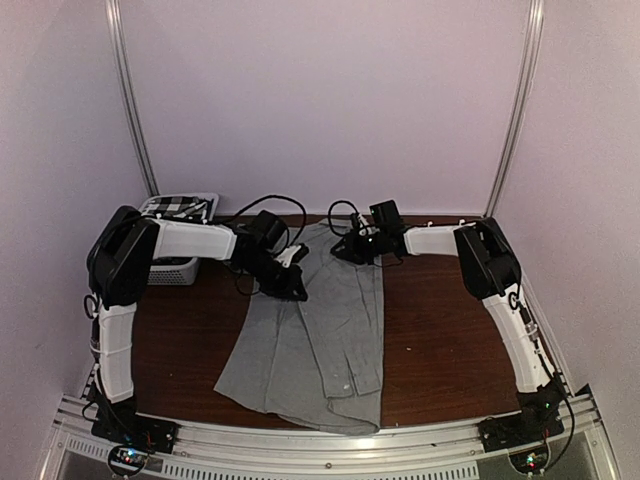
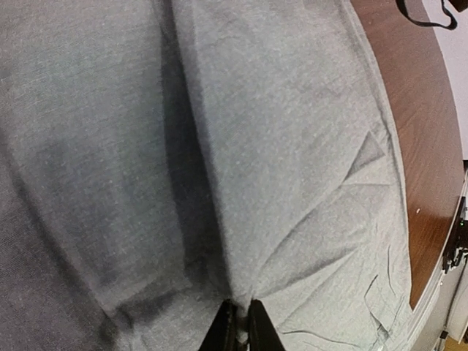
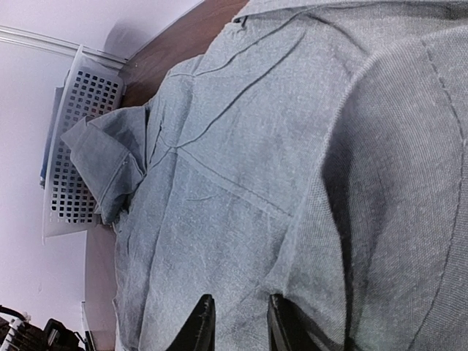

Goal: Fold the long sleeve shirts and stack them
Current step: Smooth out the 1/3-folded shirt at the center of the board.

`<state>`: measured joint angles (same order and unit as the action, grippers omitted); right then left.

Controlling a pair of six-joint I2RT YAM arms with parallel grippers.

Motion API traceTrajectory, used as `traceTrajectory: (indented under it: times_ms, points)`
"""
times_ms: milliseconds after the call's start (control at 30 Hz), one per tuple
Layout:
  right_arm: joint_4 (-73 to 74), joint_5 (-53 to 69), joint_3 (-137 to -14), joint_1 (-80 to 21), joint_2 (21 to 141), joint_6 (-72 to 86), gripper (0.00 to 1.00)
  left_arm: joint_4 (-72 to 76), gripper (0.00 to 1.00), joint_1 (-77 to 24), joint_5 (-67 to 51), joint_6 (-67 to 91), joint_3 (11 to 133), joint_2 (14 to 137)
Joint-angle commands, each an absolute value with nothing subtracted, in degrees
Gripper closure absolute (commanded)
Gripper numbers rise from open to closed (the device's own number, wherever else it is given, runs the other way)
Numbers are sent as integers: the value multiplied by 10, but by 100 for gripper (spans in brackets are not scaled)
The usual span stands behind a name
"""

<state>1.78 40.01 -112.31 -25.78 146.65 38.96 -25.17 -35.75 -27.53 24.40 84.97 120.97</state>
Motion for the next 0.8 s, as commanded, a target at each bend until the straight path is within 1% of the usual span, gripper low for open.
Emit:
traceTrajectory:
  times_ms: [0, 67, 133, 233, 433, 533, 633, 767]
  points:
    - [35, 385, -1148, -251, 1479, 375, 73, -263, 87, -359, -218, 254, 845, 1188]
    - [47, 383, -1157, -251, 1478, 368, 73, -266, 76, -359, -204, 255, 845, 1186]
    - [61, 379, -1169, -251, 1474, 359, 73, -267, 61, -359, -193, 256, 845, 1180]
    - [76, 375, -1181, -251, 1460, 350, 72, -267, 53, -359, -177, 259, 844, 1166]
    - [82, 379, -1160, -256, 1406, 339, 71, -259, 52, -355, -137, 274, 803, 1112]
    - [74, 380, -1121, -261, 1373, 334, 70, -256, 52, -349, -114, 284, 750, 1073]
    - [37, 388, -1057, -274, 1339, 340, 70, -258, 52, -343, -95, 292, 695, 1025]
    - [10, 385, -1011, -286, 1324, 340, 70, -267, 52, -343, -64, 310, 616, 964]
